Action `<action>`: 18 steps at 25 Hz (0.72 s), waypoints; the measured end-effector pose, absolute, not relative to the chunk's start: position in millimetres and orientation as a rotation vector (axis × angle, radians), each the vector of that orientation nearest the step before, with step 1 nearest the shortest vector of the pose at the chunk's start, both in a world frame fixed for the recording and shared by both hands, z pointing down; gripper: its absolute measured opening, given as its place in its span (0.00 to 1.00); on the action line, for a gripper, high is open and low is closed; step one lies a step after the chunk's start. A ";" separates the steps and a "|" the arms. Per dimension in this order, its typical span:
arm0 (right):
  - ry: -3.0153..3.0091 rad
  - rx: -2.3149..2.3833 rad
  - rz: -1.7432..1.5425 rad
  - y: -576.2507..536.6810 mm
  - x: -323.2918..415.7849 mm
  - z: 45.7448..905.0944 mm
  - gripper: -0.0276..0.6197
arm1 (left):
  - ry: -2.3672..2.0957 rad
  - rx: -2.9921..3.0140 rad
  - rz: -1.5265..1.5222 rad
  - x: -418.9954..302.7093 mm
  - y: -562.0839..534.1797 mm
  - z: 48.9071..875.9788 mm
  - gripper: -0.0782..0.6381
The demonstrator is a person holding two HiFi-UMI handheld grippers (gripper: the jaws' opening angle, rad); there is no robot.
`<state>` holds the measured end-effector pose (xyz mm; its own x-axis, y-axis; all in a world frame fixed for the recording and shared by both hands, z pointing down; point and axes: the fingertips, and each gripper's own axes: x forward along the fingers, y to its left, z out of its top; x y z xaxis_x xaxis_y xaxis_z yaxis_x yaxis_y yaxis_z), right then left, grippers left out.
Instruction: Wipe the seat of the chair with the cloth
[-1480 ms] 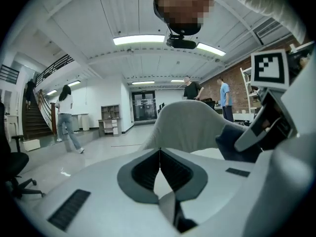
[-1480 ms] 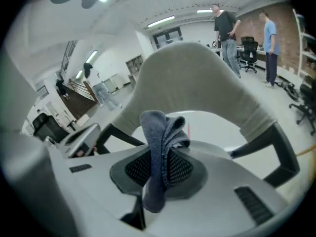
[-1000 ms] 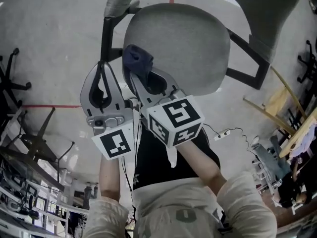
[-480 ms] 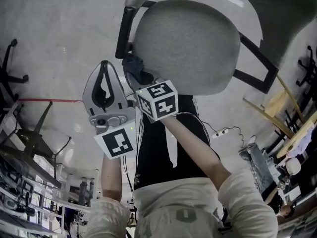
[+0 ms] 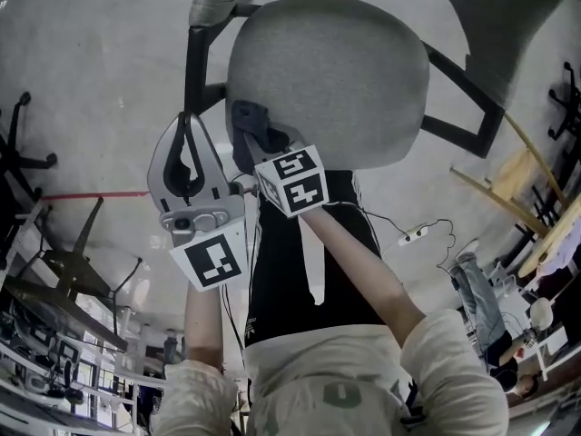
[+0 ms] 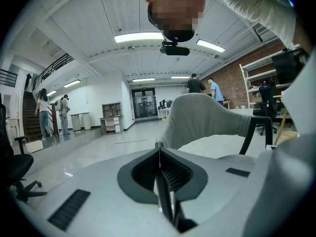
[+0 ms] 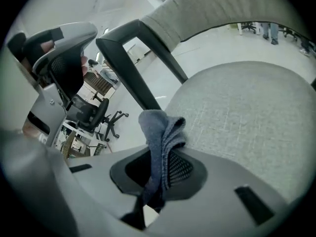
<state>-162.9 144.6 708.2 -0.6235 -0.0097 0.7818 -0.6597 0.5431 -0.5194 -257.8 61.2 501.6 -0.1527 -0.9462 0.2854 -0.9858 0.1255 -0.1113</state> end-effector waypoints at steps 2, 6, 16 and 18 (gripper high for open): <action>-2.019 0.558 1.068 141.4 -148.1 709.1 0.13 | -2.217 1.973 0.417 -245.8 56.3 502.8 0.13; -1.971 0.627 1.059 133.0 -107.6 711.5 0.13 | -2.151 2.033 0.415 -217.1 41.3 506.3 0.13; -1.859 0.778 0.989 106.8 10.6 709.8 0.13 | -2.007 2.216 0.375 -119.3 -15.4 496.2 0.13; -1.838 0.800 0.964 103.1 40.3 710.7 0.13 | -1.971 2.258 0.378 -92.0 -25.5 494.3 0.13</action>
<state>40.3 103.1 710.7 -0.4002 -0.1341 0.9065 -0.8220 0.4899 -0.2904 -92.0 -25.5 494.3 0.1208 -0.9567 0.2650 -0.9869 -0.1446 -0.0722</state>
